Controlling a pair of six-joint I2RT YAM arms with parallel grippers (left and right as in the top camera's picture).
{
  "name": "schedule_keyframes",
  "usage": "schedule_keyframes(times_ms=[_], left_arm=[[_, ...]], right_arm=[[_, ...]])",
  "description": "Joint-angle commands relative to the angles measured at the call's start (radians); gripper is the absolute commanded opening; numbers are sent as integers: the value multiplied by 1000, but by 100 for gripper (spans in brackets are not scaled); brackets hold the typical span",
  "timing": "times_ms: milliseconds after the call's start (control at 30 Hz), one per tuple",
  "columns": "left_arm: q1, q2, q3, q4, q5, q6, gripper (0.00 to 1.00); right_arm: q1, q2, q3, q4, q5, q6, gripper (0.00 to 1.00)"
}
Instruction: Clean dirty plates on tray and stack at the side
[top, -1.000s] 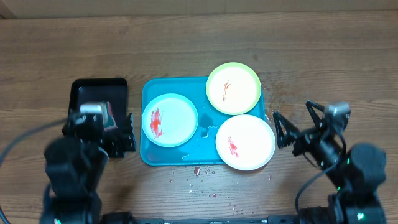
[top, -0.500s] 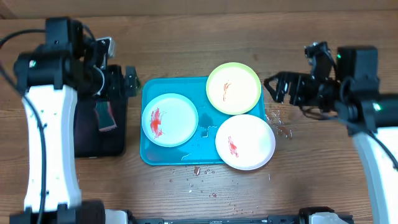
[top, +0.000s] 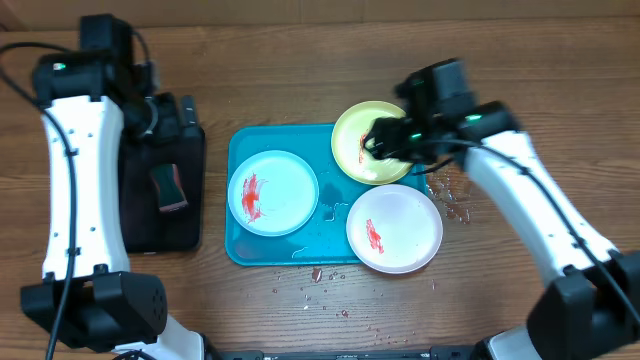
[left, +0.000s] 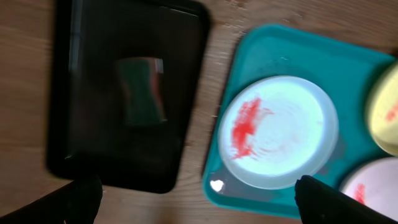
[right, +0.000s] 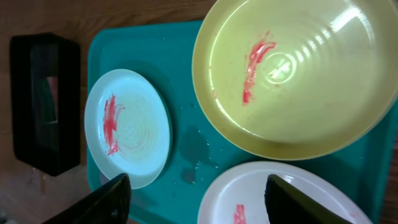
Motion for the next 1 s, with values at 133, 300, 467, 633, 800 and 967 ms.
schedule_keyframes(times_ms=[133,300,467,633,800,967], left_arm=[[63,-26,42,-11,-131,-40,98],[63,-26,41,-10,-160,-32,89],[63,-26,39,-13,-160,-33,90],[63,-26,19,-6,-160,-32,91],[63,-26,-39,25,-151,-34,92],[63,-26,-140,70,-131,-52,92]], right_arm=[[194,146,24,105,220,172,57],[282,259,24,190,312,235,40],[326,329,24,275,312,239,39],[335,375,24,281,312,282,38],[335,398,24,286,311,354,29],[335,422,24,286,293,395,21]])
